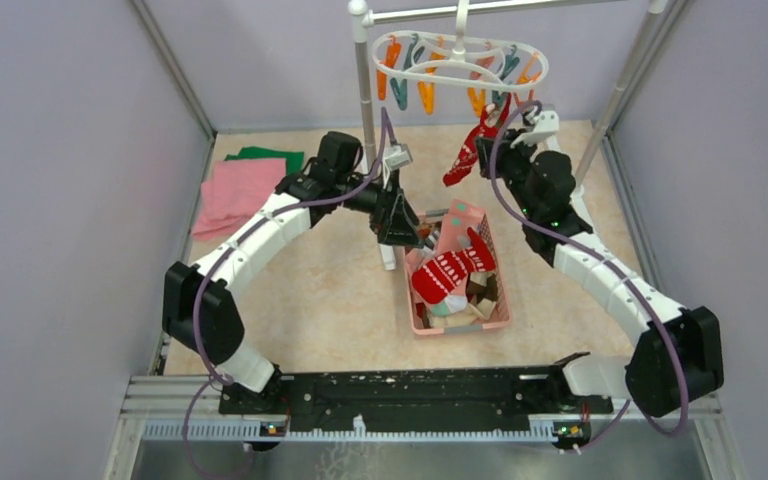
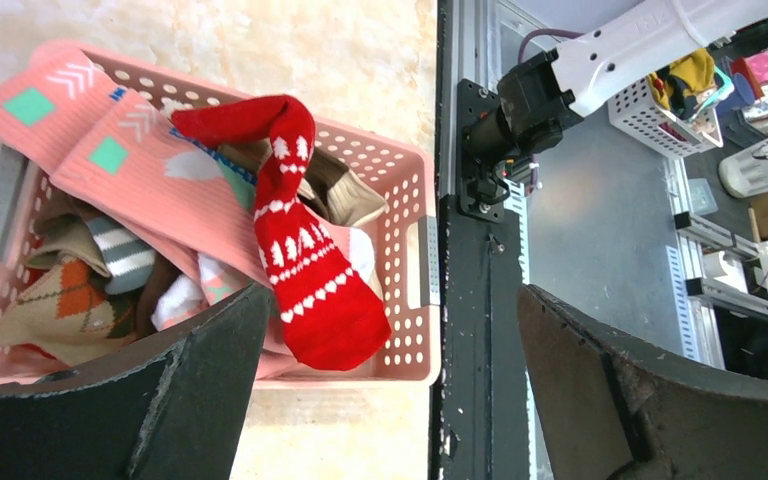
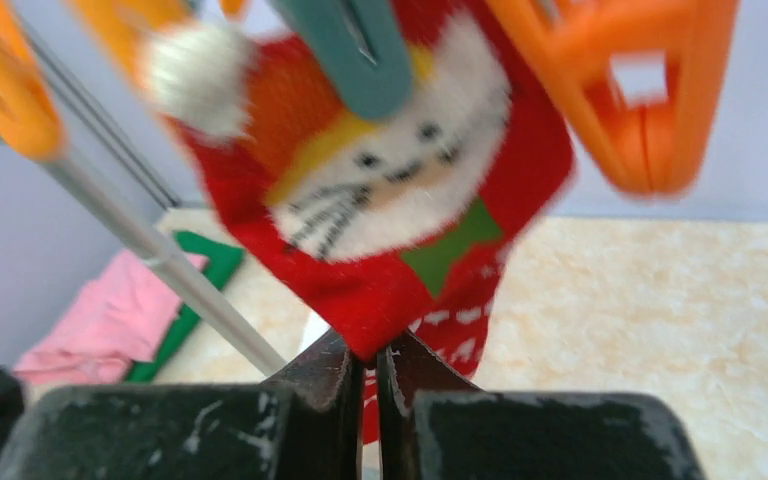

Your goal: Remove the socks clipped to the hanger

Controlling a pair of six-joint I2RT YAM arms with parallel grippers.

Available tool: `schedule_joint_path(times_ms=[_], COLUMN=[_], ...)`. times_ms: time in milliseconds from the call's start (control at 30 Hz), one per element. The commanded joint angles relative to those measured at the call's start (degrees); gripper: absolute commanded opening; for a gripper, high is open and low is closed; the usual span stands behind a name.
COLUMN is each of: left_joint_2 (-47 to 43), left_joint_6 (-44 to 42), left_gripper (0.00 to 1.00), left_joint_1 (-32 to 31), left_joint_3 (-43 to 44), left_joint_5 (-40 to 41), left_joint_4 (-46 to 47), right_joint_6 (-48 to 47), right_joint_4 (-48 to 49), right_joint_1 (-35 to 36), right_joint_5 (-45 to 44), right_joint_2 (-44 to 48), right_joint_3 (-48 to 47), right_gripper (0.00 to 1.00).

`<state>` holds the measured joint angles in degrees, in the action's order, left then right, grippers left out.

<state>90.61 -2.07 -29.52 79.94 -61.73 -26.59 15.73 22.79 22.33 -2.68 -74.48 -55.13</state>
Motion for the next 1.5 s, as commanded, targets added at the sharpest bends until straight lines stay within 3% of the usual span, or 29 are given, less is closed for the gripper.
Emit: schedule_joint_path(times_ms=[0,200,467,700,833,933,1000,1100,1167,1267,1367,1467], left_joint_2=[-1.9,0.7,3.6,4.7,5.9,6.4,6.2,5.5,5.0,4.1,3.1,2.6], left_joint_6=[2.0,4.0,1.9,-4.2,-4.8,-5.0,-4.6,-3.4,-2.1,-0.2,1.6,3.3], left_gripper=[0.99,0.99,0.99,0.99,0.98,0.80,0.58,0.17,0.02,0.00,0.00,0.00], left_joint_1=[-0.1,-0.2,-1.3,-4.1,-4.1,-4.1,-4.1,-4.1,-3.9,-3.3,-3.0,-2.7], left_joint_3=[3.6,9.6,16.4,16.9,17.9,18.4,18.4,18.4,18.5,17.9,17.0,16.8], left_joint_5=[1.8,3.5,5.5,18.6,19.9,20.1,19.1,16.6,14.2,7.5,0.7,-5.0], left_joint_4=[5.3,7.0,6.1,5.7,6.1,5.9,6.1,5.8,5.0,4.0,3.8,3.6], right_joint_6=[3.4,10.6,13.5,14.2,15.8,16.4,16.5,15.9,16.7,20.7,27.9,34.4], right_joint_4=[2.6,-2.0,-8.8,-14.4,-13.3,-13.3,-14.5,-16.5,-16.0,-10.8,-1.8,7.9], right_joint_1=[-0.2,1.2,5.8,8.9,9.4,9.4,9.3,7.4,4.0,-3.8,-11.1,-13.3], right_joint_5=[4.8,13.3,15.3,14.1,14.9,15.7,15.7,17.3,21.2,31.7,41.0,46.0], right_joint_2=[7.8,13.1,14.1,10.8,10.1,10.3,10.7,11.8,12.8,13.9,13.4,11.3], right_joint_3=[0.5,2.1,-1.0,-6.5,-7.2,-8.1,-8.9,-9.9,-9.1,-6.5,-4.0,-2.8], right_gripper=[0.00,0.00,0.00,0.00,0.05,0.18,0.30,0.47,0.55,0.66,0.70,0.72])
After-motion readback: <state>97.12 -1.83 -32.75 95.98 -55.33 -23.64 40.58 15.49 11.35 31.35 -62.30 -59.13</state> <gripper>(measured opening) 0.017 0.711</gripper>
